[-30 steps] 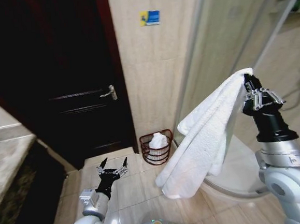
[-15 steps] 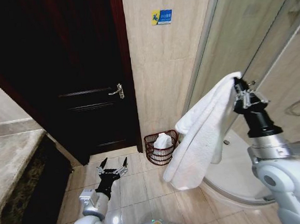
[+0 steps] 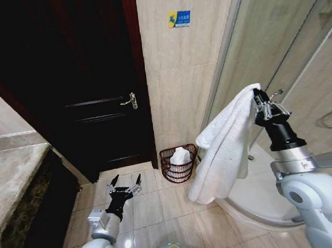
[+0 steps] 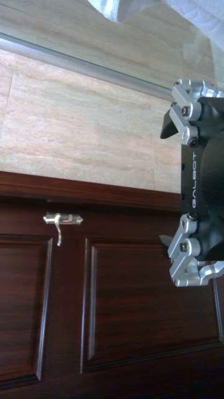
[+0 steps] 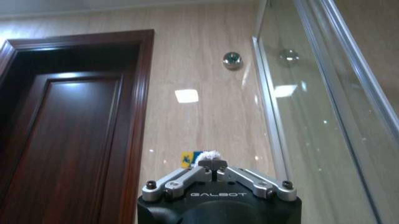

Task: Discard the used towel into the hamper.

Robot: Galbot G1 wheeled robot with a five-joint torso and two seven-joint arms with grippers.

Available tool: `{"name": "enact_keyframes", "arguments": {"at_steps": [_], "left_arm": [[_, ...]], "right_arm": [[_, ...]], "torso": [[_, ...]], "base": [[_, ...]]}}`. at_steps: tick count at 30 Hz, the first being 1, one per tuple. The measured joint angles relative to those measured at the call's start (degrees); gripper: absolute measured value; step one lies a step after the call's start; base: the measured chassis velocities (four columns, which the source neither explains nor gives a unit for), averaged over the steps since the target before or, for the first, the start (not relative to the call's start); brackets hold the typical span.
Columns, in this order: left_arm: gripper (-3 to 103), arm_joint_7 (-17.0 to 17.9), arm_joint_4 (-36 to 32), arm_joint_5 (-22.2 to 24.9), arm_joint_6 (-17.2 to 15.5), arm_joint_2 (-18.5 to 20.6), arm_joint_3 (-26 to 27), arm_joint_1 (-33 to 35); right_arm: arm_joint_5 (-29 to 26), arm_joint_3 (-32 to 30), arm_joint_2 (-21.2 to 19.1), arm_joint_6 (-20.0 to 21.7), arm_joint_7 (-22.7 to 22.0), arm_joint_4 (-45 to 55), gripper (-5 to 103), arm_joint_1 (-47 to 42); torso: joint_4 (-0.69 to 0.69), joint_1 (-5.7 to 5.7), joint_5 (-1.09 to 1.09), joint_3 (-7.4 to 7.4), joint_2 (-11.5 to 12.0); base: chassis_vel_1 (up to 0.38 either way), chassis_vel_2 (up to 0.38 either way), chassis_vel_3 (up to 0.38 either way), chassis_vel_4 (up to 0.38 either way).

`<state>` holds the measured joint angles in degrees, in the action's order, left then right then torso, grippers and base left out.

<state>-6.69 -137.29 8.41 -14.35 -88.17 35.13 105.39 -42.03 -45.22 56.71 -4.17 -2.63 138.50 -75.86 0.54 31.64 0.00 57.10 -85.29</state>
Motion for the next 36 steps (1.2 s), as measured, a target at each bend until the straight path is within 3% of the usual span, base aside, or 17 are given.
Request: {"name": "enact_keyframes", "arguments": {"at_steps": [36], "left_arm": [[100, 0.00, 0.00, 0.00, 0.00, 0.00, 0.00, 0.00]], "right_arm": [[1.81, -0.33, 0.20, -0.60, 1.61, 4.83, 0, -2.67]], "torso": [[0.00, 0.00, 0.00, 0.00, 0.00]], "base": [[-0.008, 0.007, 0.007, -0.008]]}}
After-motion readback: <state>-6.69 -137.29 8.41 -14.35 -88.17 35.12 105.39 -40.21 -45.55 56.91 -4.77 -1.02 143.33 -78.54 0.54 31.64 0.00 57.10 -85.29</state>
